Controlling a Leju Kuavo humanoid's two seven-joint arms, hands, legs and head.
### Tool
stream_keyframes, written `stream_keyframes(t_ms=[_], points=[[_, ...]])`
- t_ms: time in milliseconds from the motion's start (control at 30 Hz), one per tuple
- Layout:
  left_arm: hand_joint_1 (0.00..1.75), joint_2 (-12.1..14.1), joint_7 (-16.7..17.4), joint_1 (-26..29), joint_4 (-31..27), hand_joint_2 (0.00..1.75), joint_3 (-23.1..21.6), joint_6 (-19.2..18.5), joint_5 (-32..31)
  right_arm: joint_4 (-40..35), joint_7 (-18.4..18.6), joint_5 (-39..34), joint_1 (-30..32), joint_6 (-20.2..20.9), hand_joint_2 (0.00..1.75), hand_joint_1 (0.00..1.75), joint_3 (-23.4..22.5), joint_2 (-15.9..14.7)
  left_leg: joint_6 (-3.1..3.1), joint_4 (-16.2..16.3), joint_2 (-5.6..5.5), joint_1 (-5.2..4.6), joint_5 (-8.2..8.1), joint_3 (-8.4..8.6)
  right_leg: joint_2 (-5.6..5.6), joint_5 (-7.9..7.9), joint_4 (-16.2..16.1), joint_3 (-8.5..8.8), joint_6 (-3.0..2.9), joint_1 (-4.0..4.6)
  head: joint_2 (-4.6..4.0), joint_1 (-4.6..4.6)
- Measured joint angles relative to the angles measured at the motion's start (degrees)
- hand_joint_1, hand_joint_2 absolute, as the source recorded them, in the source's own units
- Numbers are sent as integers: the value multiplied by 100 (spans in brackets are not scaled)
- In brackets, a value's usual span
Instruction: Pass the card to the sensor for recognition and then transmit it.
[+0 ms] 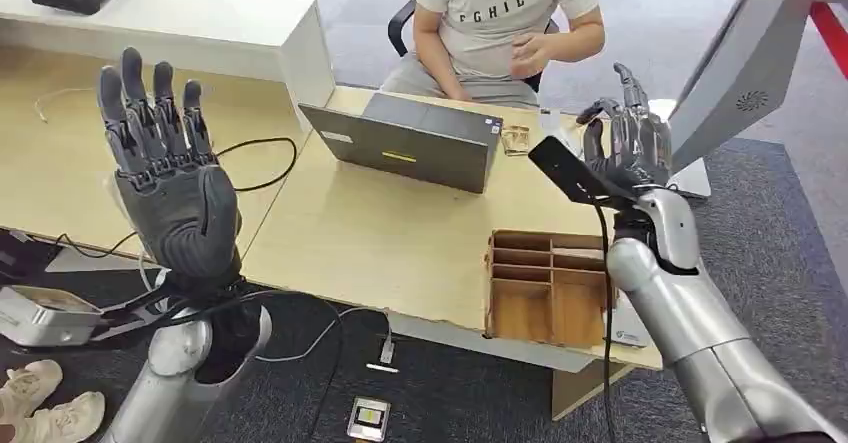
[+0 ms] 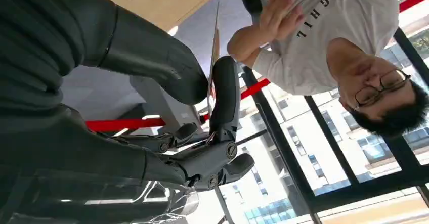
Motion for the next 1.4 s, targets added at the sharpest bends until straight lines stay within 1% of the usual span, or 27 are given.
stream_keyframes(t_ms=[200,533,700,1200,1233,1267,1300,1333,1400], points=[[0,-39,0,9,68,175,0,-111,24,361,188,142,-229,87,175,175,109,87,0,1,-1,0,0,-2,0,0,0,-4,0,0,0,0],[0,-129,2,-20,221,175,4,-352,92,623,378,210,-263,118,175,175,203,76,0,2,0,0,0,0,1,0,0,-5,0,0,0,-2],[0,-173,15,-36,286,175,11,-404,120,675,395,245,-262,120,175,175,223,39,0,2,1,0,0,0,1,0,0,-6,0,0,0,-2],[0,-181,53,-19,313,175,33,-481,105,679,437,371,-248,170,175,175,277,17,0,2,1,0,0,-2,1,0,0,-6,0,0,0,-2],[0,-184,63,-19,313,175,35,-494,105,679,446,387,-239,168,175,162,277,11,0,2,1,0,0,-1,1,0,0,-6,0,0,0,0],[0,-188,85,-19,313,175,35,-498,103,679,461,400,-228,166,175,101,277,4,0,2,1,0,0,-1,1,0,0,-6,0,0,0,-2],[0,-192,96,-19,312,175,35,-507,98,677,470,413,-216,164,175,19,277,-7,0,2,1,0,0,-1,1,0,0,-6,0,0,0,-2],[0,-195,103,-19,313,175,35,-518,92,677,476,417,-203,157,175,0,277,-17,0,2,1,0,0,-1,1,0,0,-6,0,0,0,-2],[0,-197,120,-19,313,175,39,-538,85,677,485,450,-166,144,175,0,277,-33,0,2,1,0,0,-1,1,0,0,-6,0,0,0,-2]])
